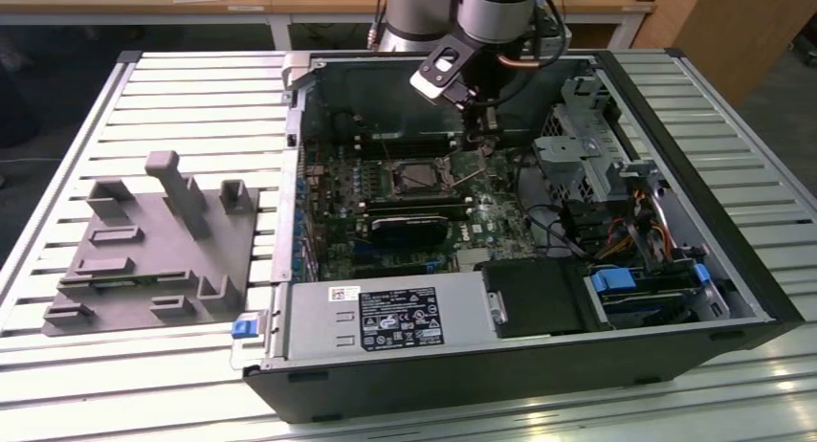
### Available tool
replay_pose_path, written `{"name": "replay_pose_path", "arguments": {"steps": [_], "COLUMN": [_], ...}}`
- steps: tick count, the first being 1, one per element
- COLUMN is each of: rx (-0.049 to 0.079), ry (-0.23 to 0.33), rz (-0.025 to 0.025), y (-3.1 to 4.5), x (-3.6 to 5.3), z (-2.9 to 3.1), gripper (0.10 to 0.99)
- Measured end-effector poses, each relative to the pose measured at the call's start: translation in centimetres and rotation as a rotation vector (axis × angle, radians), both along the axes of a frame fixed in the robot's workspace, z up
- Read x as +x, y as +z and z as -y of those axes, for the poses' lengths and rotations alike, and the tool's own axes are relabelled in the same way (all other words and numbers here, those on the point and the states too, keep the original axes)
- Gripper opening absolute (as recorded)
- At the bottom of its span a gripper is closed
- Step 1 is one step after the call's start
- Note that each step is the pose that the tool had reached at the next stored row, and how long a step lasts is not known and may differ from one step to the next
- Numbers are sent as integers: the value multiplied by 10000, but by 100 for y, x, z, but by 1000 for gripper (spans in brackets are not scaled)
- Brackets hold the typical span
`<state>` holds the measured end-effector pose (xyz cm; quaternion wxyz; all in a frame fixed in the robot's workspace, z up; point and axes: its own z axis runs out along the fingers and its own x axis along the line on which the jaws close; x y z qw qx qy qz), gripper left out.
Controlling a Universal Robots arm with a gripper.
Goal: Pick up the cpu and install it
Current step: 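Close the cpu cover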
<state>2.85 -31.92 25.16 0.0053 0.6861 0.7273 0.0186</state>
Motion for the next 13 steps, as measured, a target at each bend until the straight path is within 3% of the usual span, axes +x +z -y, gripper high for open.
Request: {"name": "replay_pose_path", "arguments": {"steps": [13], "rx": [-21], "ry": [0], "rz": [0], "y": [-11], "x": [183], "z": [-19], "gripper": [106]}}
